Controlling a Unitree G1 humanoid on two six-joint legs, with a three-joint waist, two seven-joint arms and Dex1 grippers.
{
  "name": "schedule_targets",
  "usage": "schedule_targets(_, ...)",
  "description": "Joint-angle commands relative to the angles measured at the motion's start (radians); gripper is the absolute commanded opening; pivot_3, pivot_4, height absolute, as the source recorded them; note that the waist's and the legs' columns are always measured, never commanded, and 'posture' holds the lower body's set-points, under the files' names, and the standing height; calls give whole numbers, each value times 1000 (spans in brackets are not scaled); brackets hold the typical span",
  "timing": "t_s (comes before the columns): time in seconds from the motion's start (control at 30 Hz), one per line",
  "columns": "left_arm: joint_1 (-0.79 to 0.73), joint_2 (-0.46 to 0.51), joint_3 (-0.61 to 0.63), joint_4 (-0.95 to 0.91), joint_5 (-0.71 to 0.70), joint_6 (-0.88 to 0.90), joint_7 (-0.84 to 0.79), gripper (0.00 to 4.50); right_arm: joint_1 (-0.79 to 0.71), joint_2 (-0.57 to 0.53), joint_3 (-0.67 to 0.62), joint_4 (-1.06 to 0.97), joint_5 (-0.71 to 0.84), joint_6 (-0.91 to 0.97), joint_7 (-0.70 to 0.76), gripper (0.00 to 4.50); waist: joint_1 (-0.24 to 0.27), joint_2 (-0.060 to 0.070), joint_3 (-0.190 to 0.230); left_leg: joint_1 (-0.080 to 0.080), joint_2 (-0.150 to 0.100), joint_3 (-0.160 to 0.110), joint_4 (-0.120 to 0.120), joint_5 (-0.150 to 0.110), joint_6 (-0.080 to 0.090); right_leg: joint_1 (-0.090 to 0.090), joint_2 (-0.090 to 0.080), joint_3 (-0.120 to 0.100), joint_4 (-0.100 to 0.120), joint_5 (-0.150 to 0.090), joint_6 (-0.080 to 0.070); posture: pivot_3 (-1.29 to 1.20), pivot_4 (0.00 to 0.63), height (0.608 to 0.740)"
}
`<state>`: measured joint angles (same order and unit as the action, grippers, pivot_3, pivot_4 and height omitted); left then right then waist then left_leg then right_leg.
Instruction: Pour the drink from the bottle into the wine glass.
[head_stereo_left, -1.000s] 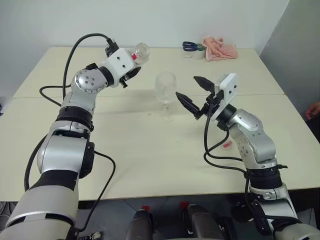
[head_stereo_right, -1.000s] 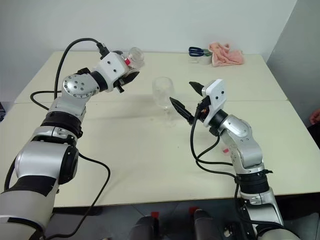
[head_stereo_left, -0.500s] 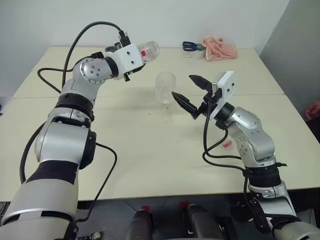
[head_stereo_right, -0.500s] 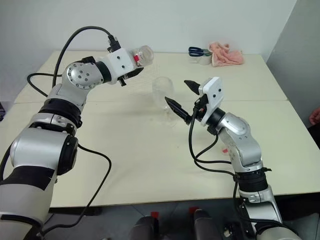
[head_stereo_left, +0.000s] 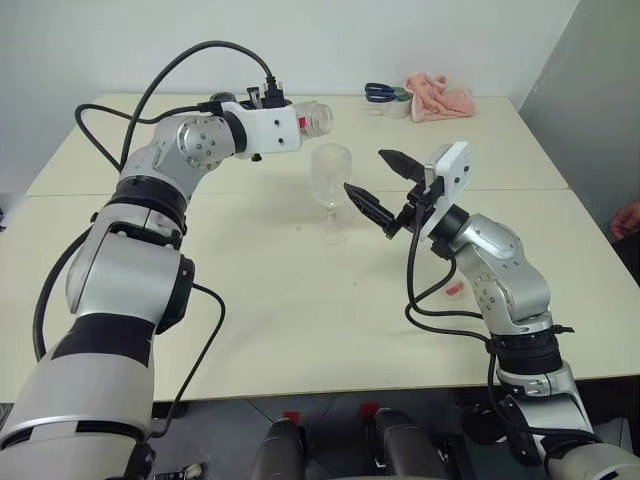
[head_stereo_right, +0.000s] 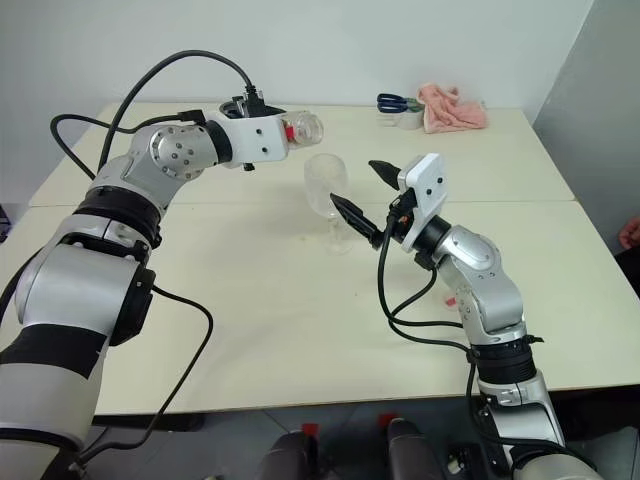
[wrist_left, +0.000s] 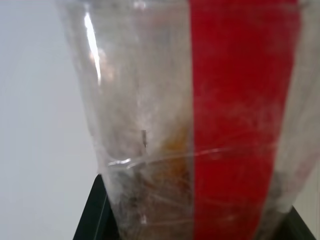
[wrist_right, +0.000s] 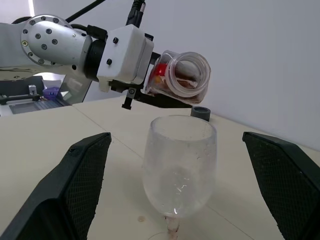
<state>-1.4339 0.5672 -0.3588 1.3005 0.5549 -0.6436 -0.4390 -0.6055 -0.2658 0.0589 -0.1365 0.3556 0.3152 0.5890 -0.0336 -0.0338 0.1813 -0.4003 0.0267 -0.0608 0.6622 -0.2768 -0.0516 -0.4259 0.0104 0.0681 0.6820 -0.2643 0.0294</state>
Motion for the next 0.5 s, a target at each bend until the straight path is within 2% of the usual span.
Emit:
schedule_targets(0.03, -56, 26, -12, -12, 22, -23, 42, 1618, -8, -4, -18, -41, 12, -6, 1, 4500, 0, 0, 0, 0, 0, 0, 0, 0, 0, 0, 0, 0, 0, 0, 0, 0, 150, 740)
schedule_targets(0.5, -98, 51, -93, 5, 132, -47, 148, 1618, -11, -2, -15, -38, 15, -7, 8, 4500, 0, 0, 0, 0, 0, 0, 0, 0, 0, 0, 0, 0, 1, 0, 0, 0, 150, 740)
